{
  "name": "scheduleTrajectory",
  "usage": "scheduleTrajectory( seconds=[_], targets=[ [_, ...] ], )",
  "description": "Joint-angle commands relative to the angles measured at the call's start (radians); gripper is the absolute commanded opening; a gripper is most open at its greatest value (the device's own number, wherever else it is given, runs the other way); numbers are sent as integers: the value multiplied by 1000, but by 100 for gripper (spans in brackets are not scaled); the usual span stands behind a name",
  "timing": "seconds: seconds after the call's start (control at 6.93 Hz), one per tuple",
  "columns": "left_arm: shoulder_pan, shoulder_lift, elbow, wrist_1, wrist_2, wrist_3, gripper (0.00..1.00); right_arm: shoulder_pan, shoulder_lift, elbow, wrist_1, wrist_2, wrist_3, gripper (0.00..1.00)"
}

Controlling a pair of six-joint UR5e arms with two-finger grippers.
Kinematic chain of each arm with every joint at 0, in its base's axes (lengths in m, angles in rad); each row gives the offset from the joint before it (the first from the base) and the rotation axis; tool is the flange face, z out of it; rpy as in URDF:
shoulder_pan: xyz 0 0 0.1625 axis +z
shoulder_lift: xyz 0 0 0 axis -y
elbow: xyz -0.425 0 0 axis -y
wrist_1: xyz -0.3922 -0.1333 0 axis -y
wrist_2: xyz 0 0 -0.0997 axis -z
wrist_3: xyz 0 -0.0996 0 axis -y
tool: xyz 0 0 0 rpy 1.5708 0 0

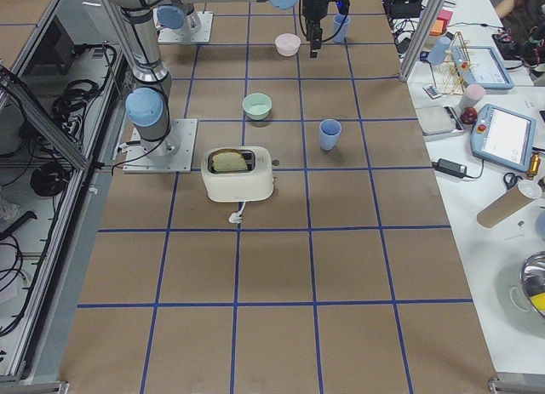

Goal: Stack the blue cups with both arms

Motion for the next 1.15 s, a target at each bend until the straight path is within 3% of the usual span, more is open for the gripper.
scheduleTrajectory(
  seconds=[0.0,1.01],
  targets=[
    [-2,-14,10,-2,-1,0,100,-1,0,-2,-8,1,7,100],
    [-3,-18,31,-37,-1,-6,100,-4,0,0,-15,1,7,100]
  ],
)
